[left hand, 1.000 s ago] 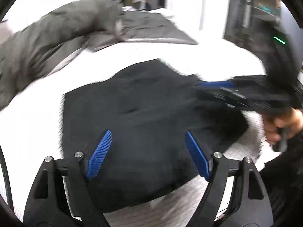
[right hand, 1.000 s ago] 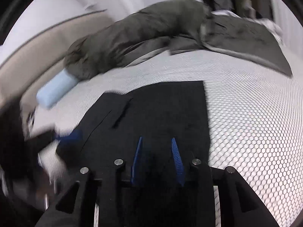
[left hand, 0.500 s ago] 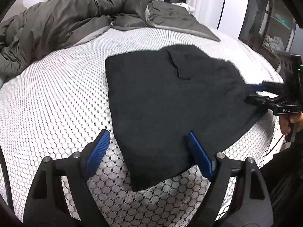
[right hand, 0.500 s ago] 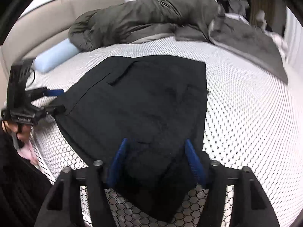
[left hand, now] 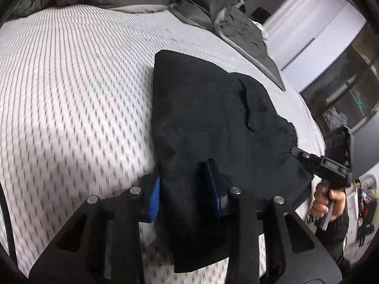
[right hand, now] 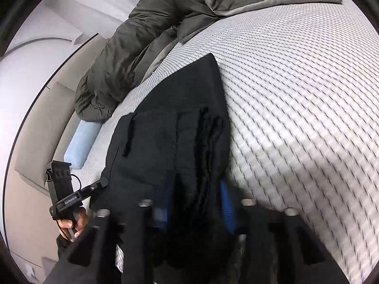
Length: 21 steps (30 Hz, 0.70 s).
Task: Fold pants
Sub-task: 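Release the folded pants and lift both grippers away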
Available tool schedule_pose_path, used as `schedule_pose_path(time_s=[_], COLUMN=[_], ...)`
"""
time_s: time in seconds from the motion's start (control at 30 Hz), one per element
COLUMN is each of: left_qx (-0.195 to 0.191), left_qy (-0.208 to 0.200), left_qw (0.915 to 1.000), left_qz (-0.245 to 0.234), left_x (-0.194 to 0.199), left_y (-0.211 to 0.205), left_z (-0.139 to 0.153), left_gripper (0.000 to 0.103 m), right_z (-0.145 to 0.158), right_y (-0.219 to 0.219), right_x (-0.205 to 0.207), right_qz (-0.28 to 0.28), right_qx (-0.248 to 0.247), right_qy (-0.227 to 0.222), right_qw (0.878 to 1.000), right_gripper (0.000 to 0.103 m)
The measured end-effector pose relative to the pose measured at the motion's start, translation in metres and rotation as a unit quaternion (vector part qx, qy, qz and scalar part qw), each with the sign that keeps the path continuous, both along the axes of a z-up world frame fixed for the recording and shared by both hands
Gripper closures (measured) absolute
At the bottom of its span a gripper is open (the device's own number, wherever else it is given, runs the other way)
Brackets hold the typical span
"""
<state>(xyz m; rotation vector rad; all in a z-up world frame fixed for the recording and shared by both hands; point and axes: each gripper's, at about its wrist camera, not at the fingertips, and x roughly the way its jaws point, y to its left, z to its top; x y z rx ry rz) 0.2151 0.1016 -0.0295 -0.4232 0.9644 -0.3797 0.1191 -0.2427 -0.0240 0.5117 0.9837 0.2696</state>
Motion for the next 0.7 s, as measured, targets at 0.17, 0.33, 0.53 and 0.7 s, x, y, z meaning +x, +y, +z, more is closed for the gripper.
schedule_pose_path(time_s=[0.17,0.33,0.53,0.7], left_qx=[0.024,0.057,0.167,0.202], left_qy=[0.005,-0.006,-0.082,-0.146], left_qw=[0.9995,0.9977,0.9793,0.9642], left_qz=[0.018,0.038,0.079,0.089], left_x=[0.029,0.027,-0.027,-0.065], left_y=[-0.004,-0.011,-0.025,-0.045], left_z=[0.002,0.01,0.041,0.066], left_gripper=[0.072,0.066,0.022,0.01], right_z=[-0.001,0.005,0.027,0.049], right_y=[0.001,0.017,0.028,0.043], right_x=[0.033,0.045,0.013,-0.028], right_qz=[-0.033,-0.03,-0.03,-0.02], right_qx=[-0.01,-0.041,-0.141,-0.194], right_qy=[-0.029,-0.032,-0.07,-0.135], right_qw=[0.999,0.998,0.987,0.971], right_gripper=[0.077,0.061,0.038,0.008])
